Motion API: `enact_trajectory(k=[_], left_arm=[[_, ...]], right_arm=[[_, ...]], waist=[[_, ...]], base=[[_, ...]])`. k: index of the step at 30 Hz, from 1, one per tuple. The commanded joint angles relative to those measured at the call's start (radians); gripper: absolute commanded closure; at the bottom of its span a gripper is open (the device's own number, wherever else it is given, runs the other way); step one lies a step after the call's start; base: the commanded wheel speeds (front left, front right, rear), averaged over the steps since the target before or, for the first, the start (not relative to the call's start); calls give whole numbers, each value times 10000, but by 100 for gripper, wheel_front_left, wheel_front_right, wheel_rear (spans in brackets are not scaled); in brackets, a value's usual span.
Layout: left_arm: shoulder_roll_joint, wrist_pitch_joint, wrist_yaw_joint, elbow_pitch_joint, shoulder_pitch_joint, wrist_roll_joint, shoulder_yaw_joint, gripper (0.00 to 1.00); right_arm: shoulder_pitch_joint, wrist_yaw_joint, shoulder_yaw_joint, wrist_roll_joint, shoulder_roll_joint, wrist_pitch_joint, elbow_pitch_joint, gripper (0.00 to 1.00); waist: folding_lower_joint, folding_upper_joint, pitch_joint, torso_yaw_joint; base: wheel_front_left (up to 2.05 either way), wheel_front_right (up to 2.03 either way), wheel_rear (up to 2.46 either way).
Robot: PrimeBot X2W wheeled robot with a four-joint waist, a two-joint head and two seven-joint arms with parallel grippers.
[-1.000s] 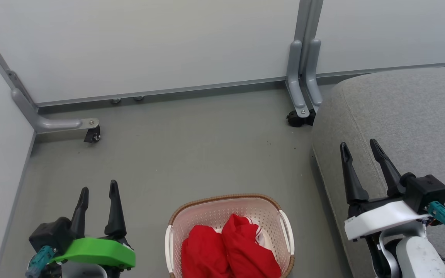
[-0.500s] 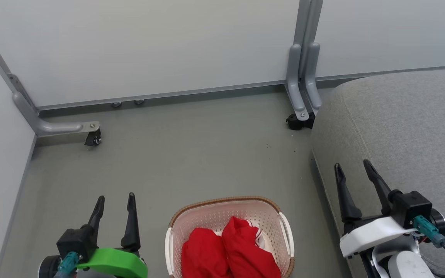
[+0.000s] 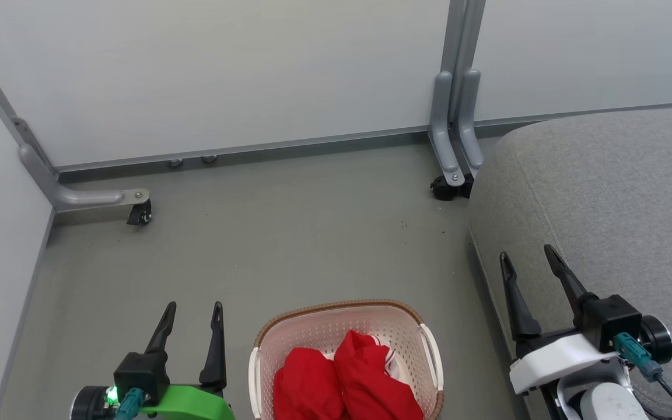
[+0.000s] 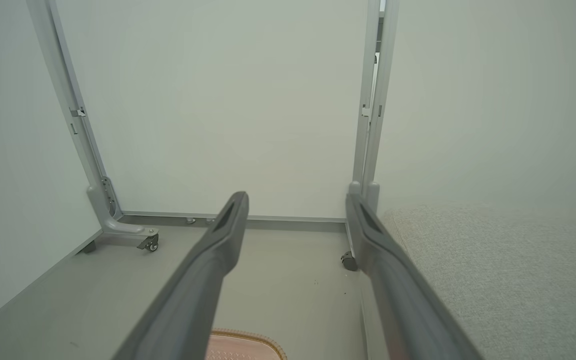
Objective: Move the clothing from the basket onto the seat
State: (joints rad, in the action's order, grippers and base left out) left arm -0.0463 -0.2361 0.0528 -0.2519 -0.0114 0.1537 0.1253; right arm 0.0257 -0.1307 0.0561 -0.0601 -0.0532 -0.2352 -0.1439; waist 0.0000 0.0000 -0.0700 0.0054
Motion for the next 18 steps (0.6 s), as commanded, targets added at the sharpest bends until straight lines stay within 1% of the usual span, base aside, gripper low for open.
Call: enact_trajectory(k=[1,3,6,9,14,18], left_arm=[[-60,-80,33,59,-75,-224,-1,0],[-62,-126,87,90,-93,-133,-27,0],[-59,-167,247,100,-95,-299,80,0],[-63,-239,289,99,-164,53,-77,0],[-63,-324,408,-24,-200,189,-152,0],[-63,-299,458,-145,-197,660,-274,0]], right_arm=[[-47,0,9,59,-15,-100,108,0],[-36,0,47,80,-7,-129,177,0],[-55,0,-38,-106,5,-190,216,0],[-93,0,-7,-240,20,-233,196,0],[-160,-1,128,-425,18,-333,119,0],[-179,-1,55,-1032,18,-308,-6,0]], waist=[[0,0,4,4],[0,0,12,9],[0,0,20,19],[0,0,21,33],[0,0,-3,45],[0,0,-6,34]], base=[[0,0,0],[0,0,0],[0,0,0],[0,0,0],[0,0,0],[0,0,0]])
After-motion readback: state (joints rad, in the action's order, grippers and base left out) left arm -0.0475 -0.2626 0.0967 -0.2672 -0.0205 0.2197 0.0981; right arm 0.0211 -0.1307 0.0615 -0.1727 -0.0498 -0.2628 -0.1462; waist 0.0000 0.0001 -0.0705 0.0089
